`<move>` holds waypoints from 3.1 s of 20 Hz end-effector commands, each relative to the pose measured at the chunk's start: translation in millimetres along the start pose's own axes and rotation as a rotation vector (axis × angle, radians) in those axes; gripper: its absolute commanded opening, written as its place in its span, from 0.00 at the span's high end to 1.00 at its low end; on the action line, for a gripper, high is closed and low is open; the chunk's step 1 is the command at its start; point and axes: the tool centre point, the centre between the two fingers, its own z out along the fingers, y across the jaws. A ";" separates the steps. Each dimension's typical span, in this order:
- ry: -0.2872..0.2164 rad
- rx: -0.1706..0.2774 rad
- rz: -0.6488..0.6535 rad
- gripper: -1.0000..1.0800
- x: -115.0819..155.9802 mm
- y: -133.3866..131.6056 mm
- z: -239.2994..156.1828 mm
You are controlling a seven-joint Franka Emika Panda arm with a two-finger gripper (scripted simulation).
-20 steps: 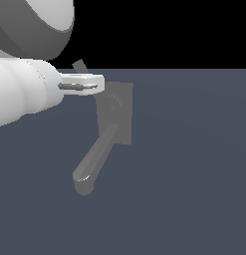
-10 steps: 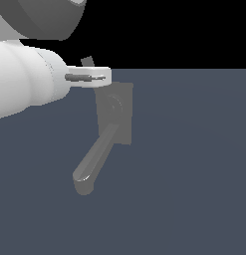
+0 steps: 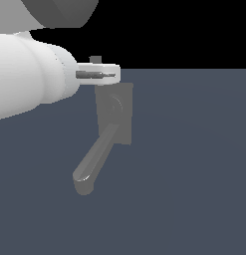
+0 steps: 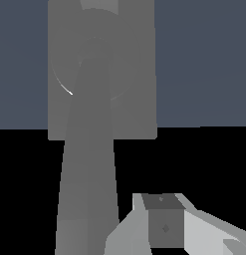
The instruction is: Turn on the faucet by rotating a designated handle.
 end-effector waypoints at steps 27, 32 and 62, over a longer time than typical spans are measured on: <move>-0.015 0.008 0.004 1.00 -3.7 -89.8 2.9; -0.025 0.012 0.006 1.00 -3.9 -109.4 4.9; -0.022 0.009 0.006 1.00 49.2 -158.3 4.4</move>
